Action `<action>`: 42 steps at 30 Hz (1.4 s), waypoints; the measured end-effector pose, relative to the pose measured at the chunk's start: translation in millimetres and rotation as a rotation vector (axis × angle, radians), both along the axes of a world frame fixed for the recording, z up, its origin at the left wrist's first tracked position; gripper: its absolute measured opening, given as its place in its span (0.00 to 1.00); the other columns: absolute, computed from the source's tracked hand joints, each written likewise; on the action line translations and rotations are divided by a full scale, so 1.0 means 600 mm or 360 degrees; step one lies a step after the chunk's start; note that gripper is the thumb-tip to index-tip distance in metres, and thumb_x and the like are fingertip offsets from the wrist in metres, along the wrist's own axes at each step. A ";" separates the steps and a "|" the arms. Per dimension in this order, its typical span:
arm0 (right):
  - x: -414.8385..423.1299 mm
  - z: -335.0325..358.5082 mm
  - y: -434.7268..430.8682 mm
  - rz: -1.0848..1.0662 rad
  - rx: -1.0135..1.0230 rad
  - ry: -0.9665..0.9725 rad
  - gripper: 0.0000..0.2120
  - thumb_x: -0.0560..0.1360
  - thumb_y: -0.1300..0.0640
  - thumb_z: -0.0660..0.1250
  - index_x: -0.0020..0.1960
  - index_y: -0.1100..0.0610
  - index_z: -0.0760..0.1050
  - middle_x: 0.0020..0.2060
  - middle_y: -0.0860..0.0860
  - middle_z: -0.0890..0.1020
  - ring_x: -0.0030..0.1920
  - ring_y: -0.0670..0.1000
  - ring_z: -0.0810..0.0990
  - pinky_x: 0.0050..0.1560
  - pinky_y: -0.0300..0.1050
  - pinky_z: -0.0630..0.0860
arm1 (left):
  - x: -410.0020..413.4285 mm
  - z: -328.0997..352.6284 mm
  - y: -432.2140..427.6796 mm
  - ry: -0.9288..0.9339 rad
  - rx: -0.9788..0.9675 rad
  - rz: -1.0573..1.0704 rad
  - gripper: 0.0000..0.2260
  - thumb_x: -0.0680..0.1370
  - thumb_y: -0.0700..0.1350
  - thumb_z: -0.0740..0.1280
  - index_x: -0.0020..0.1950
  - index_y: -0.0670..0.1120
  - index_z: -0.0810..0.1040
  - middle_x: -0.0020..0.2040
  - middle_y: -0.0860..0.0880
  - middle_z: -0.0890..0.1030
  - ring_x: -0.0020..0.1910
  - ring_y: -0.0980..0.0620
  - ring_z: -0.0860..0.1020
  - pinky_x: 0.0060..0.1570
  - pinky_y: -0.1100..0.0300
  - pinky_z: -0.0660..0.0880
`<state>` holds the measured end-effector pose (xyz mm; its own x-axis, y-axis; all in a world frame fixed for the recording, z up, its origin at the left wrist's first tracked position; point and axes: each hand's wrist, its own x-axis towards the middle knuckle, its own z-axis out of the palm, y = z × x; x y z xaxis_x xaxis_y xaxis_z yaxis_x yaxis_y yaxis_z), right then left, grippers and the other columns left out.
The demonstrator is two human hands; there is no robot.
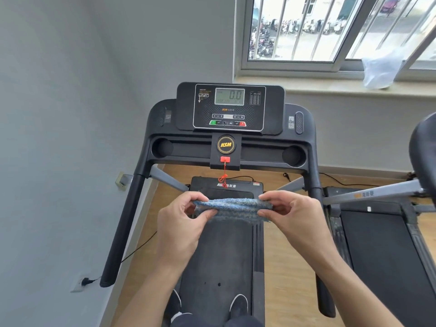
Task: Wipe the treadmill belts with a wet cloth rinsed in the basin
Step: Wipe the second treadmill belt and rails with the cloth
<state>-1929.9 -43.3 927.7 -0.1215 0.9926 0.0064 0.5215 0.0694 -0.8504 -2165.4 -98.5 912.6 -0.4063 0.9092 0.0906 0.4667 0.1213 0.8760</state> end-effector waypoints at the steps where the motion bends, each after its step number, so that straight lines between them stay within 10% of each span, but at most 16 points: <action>1: -0.001 0.001 -0.002 -0.0007 0.0050 -0.0008 0.15 0.67 0.61 0.83 0.48 0.46 0.87 0.38 0.40 0.87 0.40 0.41 0.85 0.49 0.40 0.83 | 0.006 0.001 0.001 0.0015 0.0040 0.0020 0.14 0.69 0.41 0.84 0.46 0.55 0.84 0.42 0.59 0.85 0.41 0.55 0.83 0.39 0.69 0.77; 12: 0.025 0.015 -0.007 0.0191 0.0093 0.0118 0.09 0.73 0.61 0.78 0.43 0.51 0.79 0.51 0.42 0.84 0.56 0.47 0.82 0.53 0.46 0.81 | 0.009 0.015 0.021 0.0097 0.0026 -0.0015 0.13 0.70 0.42 0.84 0.43 0.56 0.84 0.40 0.58 0.85 0.39 0.54 0.82 0.38 0.64 0.79; 16: 0.026 0.014 -0.005 0.0186 -0.0051 0.0278 0.09 0.78 0.63 0.72 0.47 0.52 0.74 0.46 0.47 0.85 0.48 0.52 0.84 0.51 0.59 0.82 | 0.005 0.022 0.023 0.0261 -0.0021 -0.0175 0.12 0.70 0.43 0.84 0.39 0.54 0.82 0.48 0.56 0.77 0.45 0.56 0.77 0.41 0.70 0.73; 19: 0.028 0.018 -0.001 0.0203 -0.0035 0.0349 0.08 0.80 0.62 0.71 0.49 0.51 0.74 0.43 0.52 0.81 0.45 0.60 0.81 0.44 0.65 0.80 | -0.012 0.037 0.027 -0.0231 -0.0135 -0.0549 0.10 0.76 0.39 0.78 0.42 0.46 0.78 0.57 0.55 0.83 0.61 0.56 0.80 0.59 0.61 0.77; 24: 0.015 0.023 0.004 0.0137 -0.0074 0.0497 0.04 0.82 0.57 0.68 0.51 0.51 0.73 0.45 0.54 0.82 0.46 0.59 0.82 0.41 0.58 0.80 | 0.001 0.027 0.032 -0.1121 -0.0252 -0.0434 0.07 0.79 0.42 0.74 0.50 0.43 0.76 0.45 0.46 0.83 0.46 0.46 0.83 0.46 0.50 0.80; 31: 0.014 -0.005 0.013 -0.0038 -0.0482 0.0741 0.06 0.79 0.59 0.72 0.55 0.55 0.78 0.47 0.53 0.86 0.47 0.53 0.86 0.38 0.43 0.80 | 0.023 0.001 0.027 -0.1011 -0.0296 -0.0110 0.08 0.80 0.40 0.74 0.58 0.45 0.81 0.52 0.47 0.89 0.52 0.46 0.88 0.50 0.51 0.85; 42: 0.044 -0.025 -0.007 0.0215 -0.0463 0.0708 0.28 0.70 0.55 0.82 0.67 0.43 0.80 0.59 0.57 0.83 0.62 0.62 0.80 0.64 0.63 0.79 | -0.011 0.020 0.007 -0.0617 -0.0191 -0.0433 0.18 0.72 0.32 0.80 0.58 0.49 0.85 0.53 0.51 0.88 0.54 0.50 0.86 0.54 0.56 0.84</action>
